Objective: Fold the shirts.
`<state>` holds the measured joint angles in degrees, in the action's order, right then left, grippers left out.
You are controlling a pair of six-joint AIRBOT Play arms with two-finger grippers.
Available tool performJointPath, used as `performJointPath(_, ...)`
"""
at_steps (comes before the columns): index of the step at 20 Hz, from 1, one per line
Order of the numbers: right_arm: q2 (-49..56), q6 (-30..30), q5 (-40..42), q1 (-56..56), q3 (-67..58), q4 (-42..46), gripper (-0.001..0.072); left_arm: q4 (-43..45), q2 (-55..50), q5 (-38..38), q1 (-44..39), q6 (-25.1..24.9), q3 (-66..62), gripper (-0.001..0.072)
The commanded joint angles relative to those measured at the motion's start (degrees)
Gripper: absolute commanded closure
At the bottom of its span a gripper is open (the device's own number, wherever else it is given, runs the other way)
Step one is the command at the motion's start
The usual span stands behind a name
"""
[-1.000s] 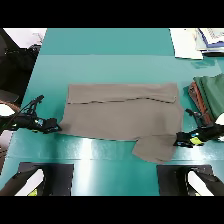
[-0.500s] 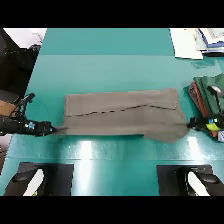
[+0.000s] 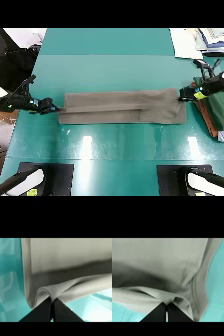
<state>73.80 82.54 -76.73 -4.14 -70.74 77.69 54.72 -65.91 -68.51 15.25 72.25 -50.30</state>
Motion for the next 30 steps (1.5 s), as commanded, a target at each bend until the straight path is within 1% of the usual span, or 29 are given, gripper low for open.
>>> performJointPath(1,8.3,-0.1,0.7,-0.3,-7.4,-0.1,0.0692,-2.9,-9.8,4.2,0.1,-2.0,-5.4,0.0684)
performJointPath(4,13.4,-0.1,0.7,-0.3,-11.9,-0.9,0.0691,-5.5,-13.5,5.7,0.1,-2.5,-8.2,0.0684)
performJointPath(7,17.1,-0.1,1.8,0.3,-14.8,-5.4,0.0685,-7.4,-14.5,9.8,0.1,-3.7,-8.9,0.0680)
performJointPath(8,17.9,-0.1,2.9,0.5,-15.5,-7.2,0.0608,-8.9,-14.6,11.0,0.1,-3.7,-8.9,0.0548)
performJointPath(9,18.7,-0.1,4.4,1.0,-16.3,-8.8,0.0451,-10.9,-14.6,12.1,0.1,-3.7,-8.9,0.0249)
performJointPath(10,19.2,-0.1,5.6,1.6,-17.2,-10.3,0.0294,-13.2,-14.6,12.9,0.1,-3.7,-9.0,0.0191)
performJointPath(11,19.4,-0.1,6.3,2.3,-18.0,-12.1,0.0187,-14.9,-14.5,13.2,0.1,-3.7,-9.5,0.0191)
performJointPath(12,19.4,-0.2,5.9,3.1,-18.8,-13.7,0.0175,-15.0,-14.5,12.5,0.1,-3.7,-10.5,0.0191)
performJointPath(13,19.3,-1.5,3.8,4.2,-19.7,-14.5,0.0175,-14.8,-14.5,10.8,0.1,-3.7,-11.8,0.0192)
performJointPath(14,19.3,-3.7,0.5,5.4,-20.2,-15.2,0.0175,-14.8,-14.5,8.7,0.1,-3.7,-13.1,0.0229)
performJointPath(16,19.3,-6.4,-7.1,8.2,-19.7,-15.1,0.0174,-14.9,-14.5,4.2,0.1,-3.8,-14.9,0.0585)
performJointPath(17,19.3,-7.6,-9.8,9.9,-18.5,-15.1,0.0175,-15.5,-14.4,2.8,0.0,-4.3,-14.9,0.0683)
performJointPath(18,19.3,-8.7,-11.5,11.6,-16.9,-15.2,0.0175,-15.8,-14.4,2.1,-0.5,-4.9,-14.9,0.0683)
performJointPath(20,19.3,-9.9,-11.8,15.3,-12.8,-15.5,0.0172,-15.7,-14.4,1.4,-2.7,-4.9,-14.9,0.0683)
performJointPath(21,19.3,-11.3,-11.4,17.0,-10.4,-17.0,0.0074,-15.7,-14.4,1.0,-4.4,-4.9,-14.9,0.0683)
performJointPath(22,19.3,-12.7,-10.3,18.9,-8.1,-19.8,-0.0006,-15.7,-14.4,1.2,-6.2,-4.9,-14.9,0.0683)
performJointPath(24,19.3,-16.0,-6.5,22.0,-3.5,-25.9,-0.0006,-15.7,-14.4,2.8,-10.4,-4.7,-14.9,0.0683)
performJointPath(25,19.3,-17.2,-4.5,22.8,-1.8,-27.0,-0.0006,-15.7,-14.4,3.6,-12.4,-4.7,-14.9,0.0683)
performJointPath(28,19.5,-20.8,-1.2,23.1,1.7,-27.2,-0.0001,-15.7,-14.4,5.2,-17.7,-3.8,-14.9,0.0683)
performJointPath(30,20.2,-21.3,0.3,22.6,2.8,-27.2,0.0000,-15.6,-14.4,6.2,-20.5,-2.3,-14.9,0.0683)
